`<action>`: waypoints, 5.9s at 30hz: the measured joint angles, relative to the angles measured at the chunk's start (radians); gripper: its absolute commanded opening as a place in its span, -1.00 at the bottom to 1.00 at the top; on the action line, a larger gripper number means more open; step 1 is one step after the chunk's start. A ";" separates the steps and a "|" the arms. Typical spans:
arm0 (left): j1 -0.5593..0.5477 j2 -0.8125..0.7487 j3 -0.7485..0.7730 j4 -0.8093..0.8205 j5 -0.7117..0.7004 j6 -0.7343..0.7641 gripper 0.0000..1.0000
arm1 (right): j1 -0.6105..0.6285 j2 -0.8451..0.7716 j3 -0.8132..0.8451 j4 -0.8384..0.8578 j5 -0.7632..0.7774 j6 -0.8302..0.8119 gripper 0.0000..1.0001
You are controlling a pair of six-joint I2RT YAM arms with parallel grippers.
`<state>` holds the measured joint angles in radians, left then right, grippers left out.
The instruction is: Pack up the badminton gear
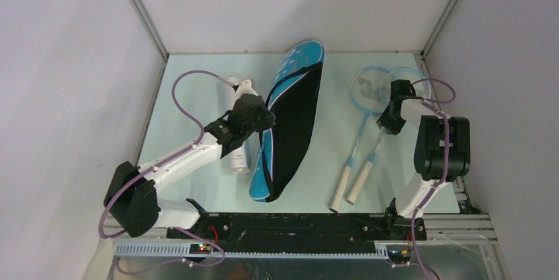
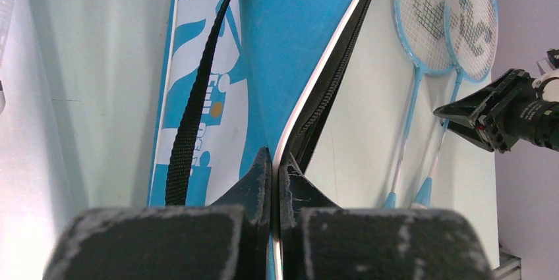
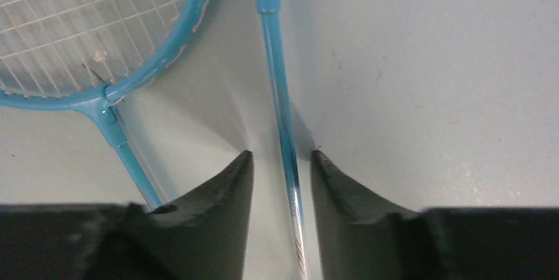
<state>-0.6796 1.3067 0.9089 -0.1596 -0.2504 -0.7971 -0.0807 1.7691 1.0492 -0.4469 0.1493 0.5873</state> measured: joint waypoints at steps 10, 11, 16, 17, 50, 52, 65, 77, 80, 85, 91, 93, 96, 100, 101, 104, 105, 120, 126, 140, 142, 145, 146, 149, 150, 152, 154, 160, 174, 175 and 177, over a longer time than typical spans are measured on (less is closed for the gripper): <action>0.002 0.000 -0.017 0.023 0.010 -0.008 -1.00 | 0.016 -0.003 0.006 -0.051 0.068 -0.020 -1.00; 0.002 0.000 -0.024 0.026 0.010 -0.008 -1.00 | 0.022 -0.008 0.005 -0.057 0.077 -0.022 -1.00; 0.013 0.017 -0.031 0.050 0.015 -0.016 -1.00 | 0.067 -0.122 -0.006 -0.064 0.127 -0.089 -1.00; 0.018 0.025 -0.031 0.061 0.019 -0.017 -1.00 | 0.085 -0.158 -0.006 -0.062 0.138 -0.107 -1.00; 0.114 0.145 0.033 0.158 0.074 -0.035 -1.00 | 0.661 -0.265 -0.006 -0.235 -0.089 -0.239 -1.00; 0.114 0.147 0.033 0.158 0.074 -0.035 -1.00 | 0.684 -0.254 -0.006 -0.243 -0.078 -0.234 -1.00; 0.114 0.177 0.057 0.141 0.075 -0.035 -1.00 | 0.742 -0.264 -0.062 -0.285 -0.035 -0.220 -1.00; 0.105 0.192 0.060 0.151 0.131 -0.028 -1.00 | 0.786 -0.237 -0.026 -0.237 -0.066 -0.212 -1.00; 0.089 0.192 0.060 0.150 0.126 -0.013 -1.00 | 0.790 -0.164 0.054 -0.233 -0.050 -0.196 -1.00; 0.051 0.191 0.060 0.148 0.117 0.021 -1.00 | 0.790 -0.059 0.216 -0.262 -0.004 -0.175 -1.00; -0.003 0.191 0.060 0.116 0.117 0.064 -1.00 | 0.782 0.030 0.392 -0.256 -0.008 -0.173 -1.00; -0.010 0.191 0.060 0.117 0.125 0.074 -1.00 | 0.776 0.041 0.407 -0.232 -0.045 -0.167 -1.00; -0.011 0.191 0.060 0.121 0.136 0.090 -1.00 | 0.756 0.056 0.407 -0.191 -0.131 -0.137 -1.00; -0.010 0.190 0.053 0.140 0.193 0.111 -1.00 | 0.717 0.066 0.389 -0.088 -0.215 -0.077 -1.00; -0.010 0.188 0.047 0.148 0.218 0.119 -1.00 | 0.707 0.066 0.386 -0.056 -0.225 -0.065 -1.00; -0.012 0.182 0.029 0.166 0.294 0.136 -1.00 | 0.688 0.066 0.386 0.017 -0.232 -0.036 -1.00; -0.013 0.182 0.024 0.172 0.315 0.143 -1.00 | 0.681 0.067 0.386 0.042 -0.231 -0.028 -1.00; 0.003 0.113 -0.038 0.240 0.414 0.152 -1.00 | 0.700 0.157 0.347 0.270 -0.159 0.035 -1.00; 0.007 0.113 -0.047 0.229 0.407 0.151 -1.00 | 0.732 0.165 0.315 0.330 -0.073 0.049 -1.00; 0.022 0.107 -0.095 0.224 0.358 0.151 -1.00 | 0.788 0.253 0.276 0.491 0.040 0.052 -1.00; 0.022 0.097 -0.095 0.226 0.358 0.151 -1.00 | 0.787 0.259 0.274 0.495 0.043 0.053 -0.96; 0.022 0.086 -0.095 0.225 0.358 0.151 -1.00 | 0.787 0.261 0.272 0.496 0.046 0.061 -0.83; 0.022 0.086 -0.095 0.225 0.358 0.151 -1.00 | 0.787 0.261 0.272 0.496 0.046 0.065 -0.78; 0.022 0.085 -0.095 0.225 0.358 0.151 -1.00 | 0.788 0.261 0.272 0.494 0.041 0.075 -0.55; 0.022 0.084 -0.095 0.225 0.359 0.151 -1.00 | 0.788 0.260 0.272 0.494 0.039 0.077 -0.40; 0.020 0.077 -0.095 0.225 0.361 0.150 -1.00 | 0.786 0.253 0.272 0.496 0.039 0.071 -0.19; 0.019 0.063 -0.095 0.225 0.364 0.146 -1.00 | 0.781 0.238 0.272 0.489 0.042 0.057 0.04; 0.019 0.007 -0.095 0.225 0.363 0.141 -1.00 | 0.759 0.119 0.272 0.367 0.107 -0.016 0.96; 0.052 0.004 -0.117 0.238 0.365 0.161 -1.00 | 0.600 -0.375 -0.021 0.239 0.199 -0.010 0.99; 0.053 0.003 -0.126 0.243 0.367 0.164 -1.00 | 0.571 -0.380 -0.034 0.236 0.176 -0.002 0.99; 0.053 0.002 -0.148 0.250 0.371 0.170 -1.00 | 0.507 -0.373 -0.066 0.216 0.158 0.023 0.99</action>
<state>-0.6266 1.3087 0.7612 0.0906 0.1204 -0.6270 0.4263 1.3956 0.9836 -0.2306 0.3077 0.6102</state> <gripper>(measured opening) 0.020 0.992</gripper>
